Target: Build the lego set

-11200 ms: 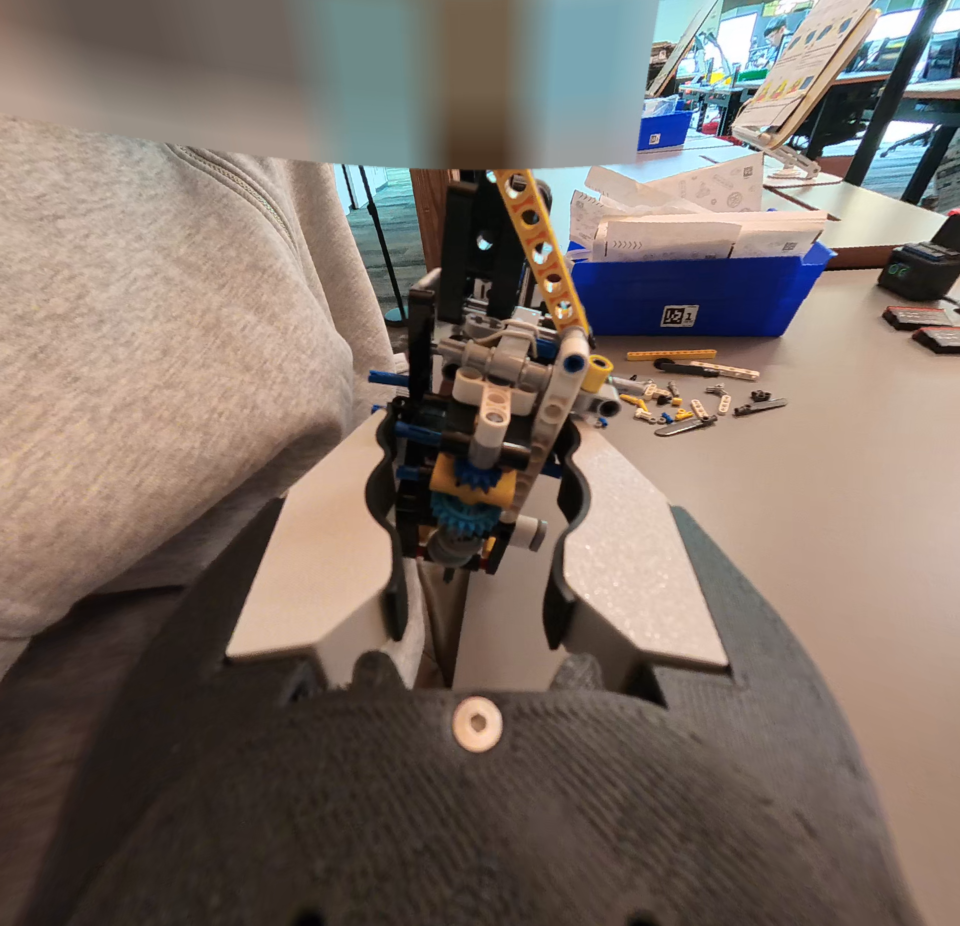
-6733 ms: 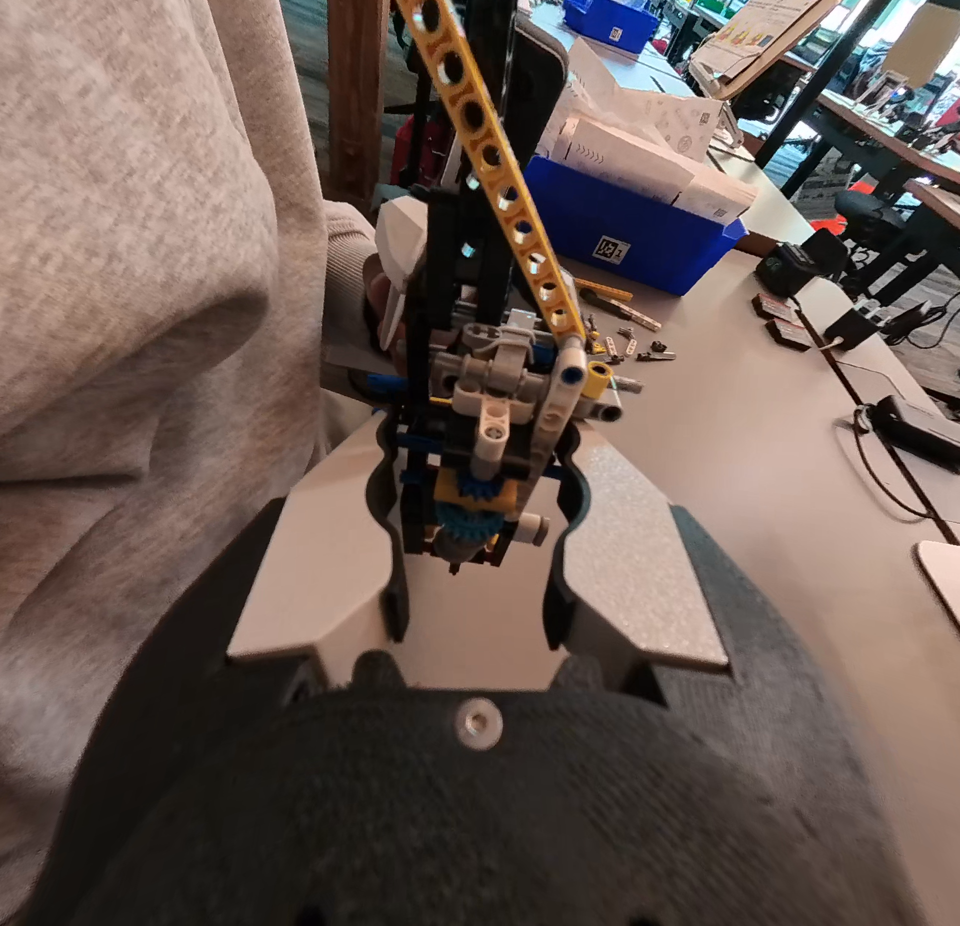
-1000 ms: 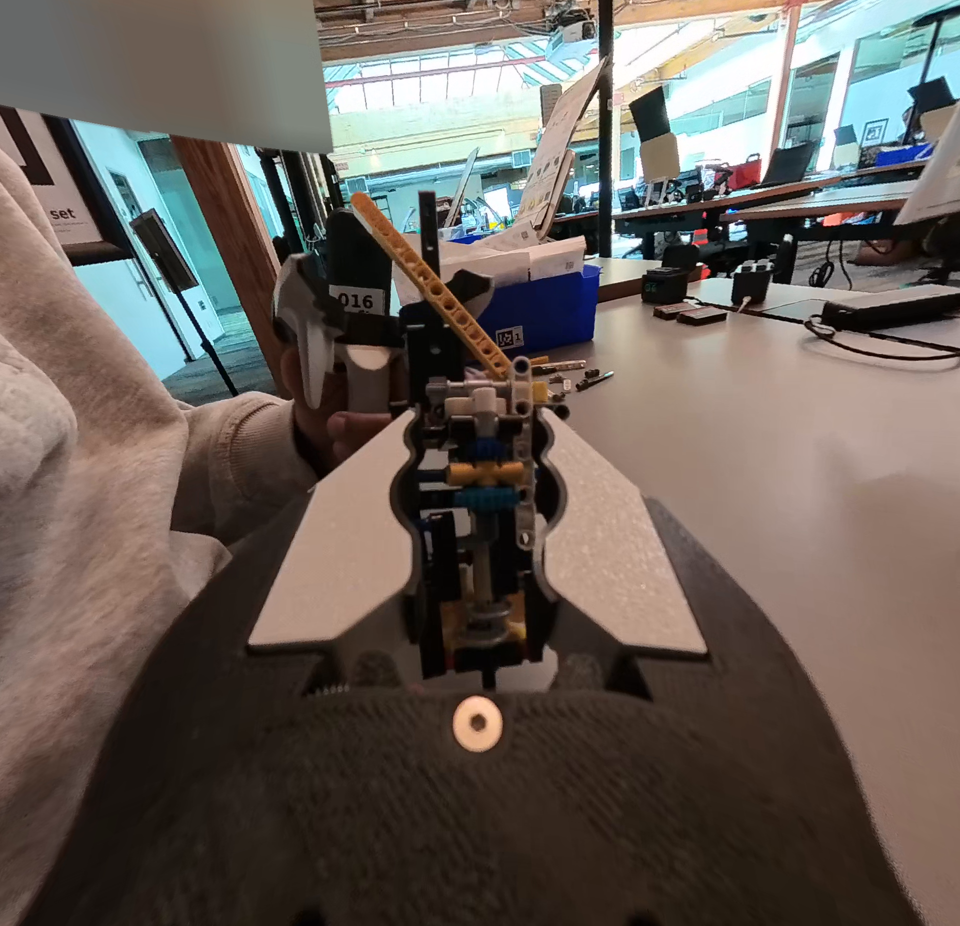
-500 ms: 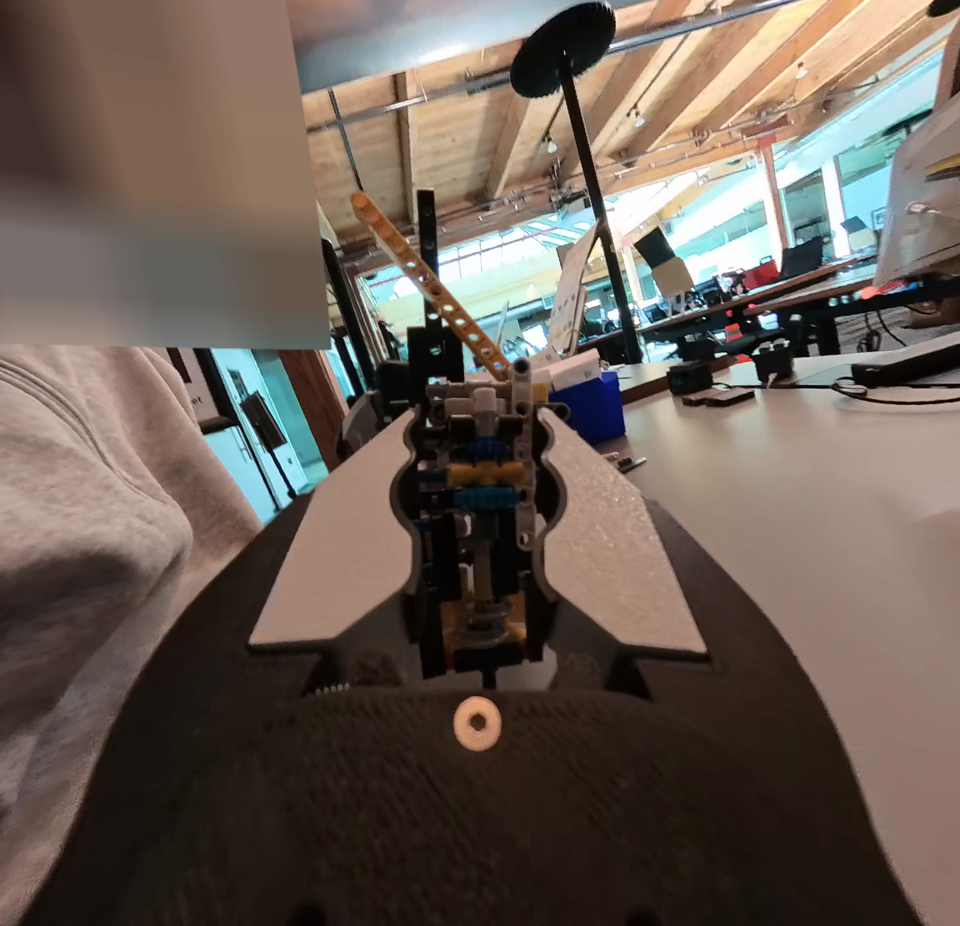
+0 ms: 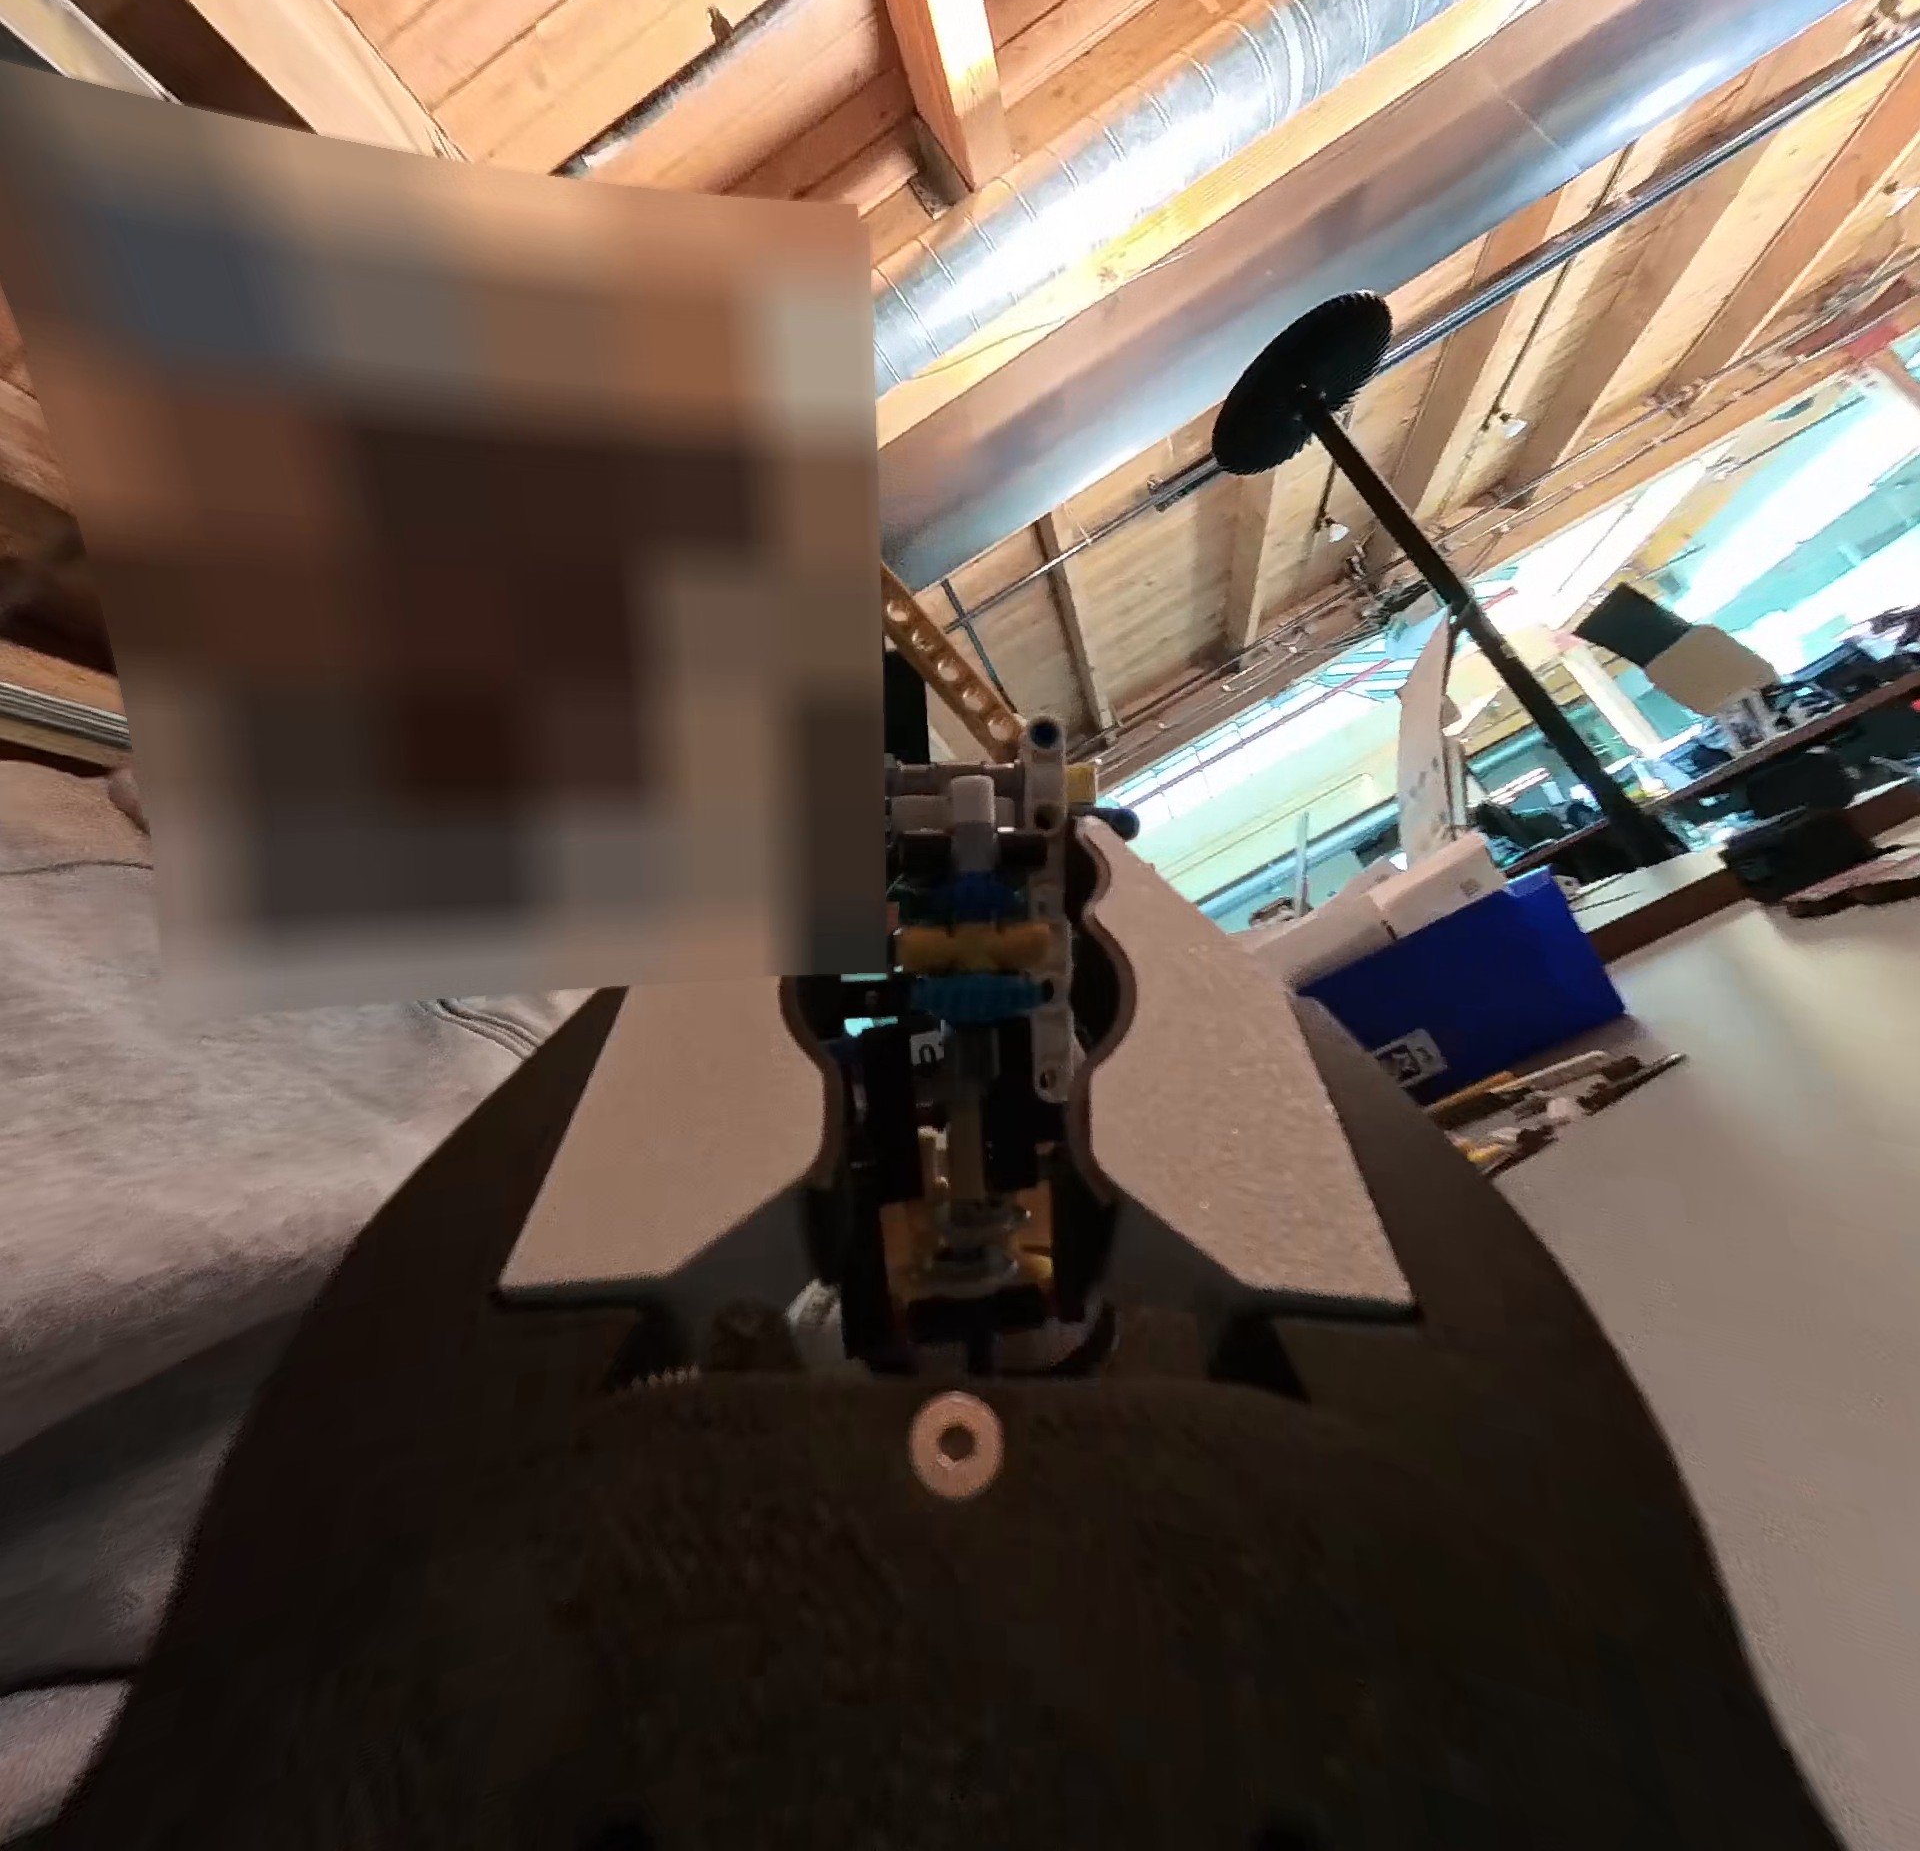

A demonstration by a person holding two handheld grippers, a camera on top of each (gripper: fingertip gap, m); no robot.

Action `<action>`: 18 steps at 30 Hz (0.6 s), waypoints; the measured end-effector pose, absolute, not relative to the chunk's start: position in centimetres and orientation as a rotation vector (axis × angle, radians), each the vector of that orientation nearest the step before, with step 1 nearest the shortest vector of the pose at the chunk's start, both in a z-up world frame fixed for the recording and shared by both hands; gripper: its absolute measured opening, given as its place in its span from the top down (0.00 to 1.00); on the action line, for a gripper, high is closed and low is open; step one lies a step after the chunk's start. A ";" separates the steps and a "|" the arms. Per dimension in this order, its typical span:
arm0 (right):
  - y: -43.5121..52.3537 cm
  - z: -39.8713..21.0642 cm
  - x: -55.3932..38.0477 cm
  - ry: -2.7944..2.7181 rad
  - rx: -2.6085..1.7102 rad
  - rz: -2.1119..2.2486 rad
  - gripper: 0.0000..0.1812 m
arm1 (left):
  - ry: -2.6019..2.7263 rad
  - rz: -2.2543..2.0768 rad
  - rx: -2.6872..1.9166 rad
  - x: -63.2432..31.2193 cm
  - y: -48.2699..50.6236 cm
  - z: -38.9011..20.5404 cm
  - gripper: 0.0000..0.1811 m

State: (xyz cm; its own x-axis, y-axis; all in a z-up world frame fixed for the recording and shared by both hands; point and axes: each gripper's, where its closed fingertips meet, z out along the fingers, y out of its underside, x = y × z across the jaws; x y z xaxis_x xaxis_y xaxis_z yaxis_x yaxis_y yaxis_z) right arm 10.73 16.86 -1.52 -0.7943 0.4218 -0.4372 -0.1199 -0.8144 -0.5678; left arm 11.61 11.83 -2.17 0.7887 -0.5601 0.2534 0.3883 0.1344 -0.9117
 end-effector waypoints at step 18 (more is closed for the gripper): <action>15.3 -2.3 9.4 -0.770 -0.792 2.805 0.79 | 0.129 -0.653 -1.195 11.7 11.3 -0.8 0.74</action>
